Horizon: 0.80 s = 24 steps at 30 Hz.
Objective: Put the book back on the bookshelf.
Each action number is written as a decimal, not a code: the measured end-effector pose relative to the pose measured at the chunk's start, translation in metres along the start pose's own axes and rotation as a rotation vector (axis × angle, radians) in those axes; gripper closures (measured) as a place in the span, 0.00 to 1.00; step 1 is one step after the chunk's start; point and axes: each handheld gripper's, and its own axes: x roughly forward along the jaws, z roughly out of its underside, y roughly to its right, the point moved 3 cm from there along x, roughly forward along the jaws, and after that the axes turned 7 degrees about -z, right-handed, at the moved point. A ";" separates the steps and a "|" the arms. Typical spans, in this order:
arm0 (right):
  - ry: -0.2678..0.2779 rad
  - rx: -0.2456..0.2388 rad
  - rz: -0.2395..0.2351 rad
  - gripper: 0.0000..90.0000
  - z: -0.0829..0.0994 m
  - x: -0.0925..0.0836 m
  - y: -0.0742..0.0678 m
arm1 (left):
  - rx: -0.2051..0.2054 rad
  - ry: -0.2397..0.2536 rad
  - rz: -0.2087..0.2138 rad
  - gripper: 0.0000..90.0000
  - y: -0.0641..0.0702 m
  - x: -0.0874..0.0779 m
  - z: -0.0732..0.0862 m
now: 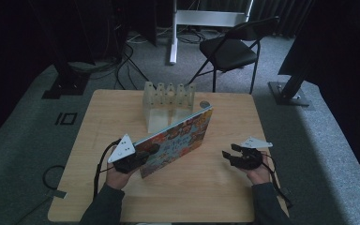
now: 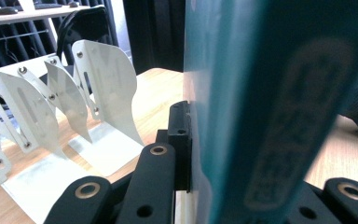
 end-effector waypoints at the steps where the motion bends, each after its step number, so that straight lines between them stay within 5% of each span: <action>1: -0.002 0.004 0.003 0.49 0.002 0.001 0.001 | -0.004 -0.002 0.002 0.90 0.001 -0.002 0.000; 18: -0.051 0.001 0.026 0.47 0.011 0.009 0.003 | -0.058 0.055 0.015 0.87 0.000 -0.011 0.009; 24: -0.061 0.005 0.035 0.47 0.014 0.010 0.006 | -0.122 0.088 0.052 0.82 -0.004 -0.009 0.015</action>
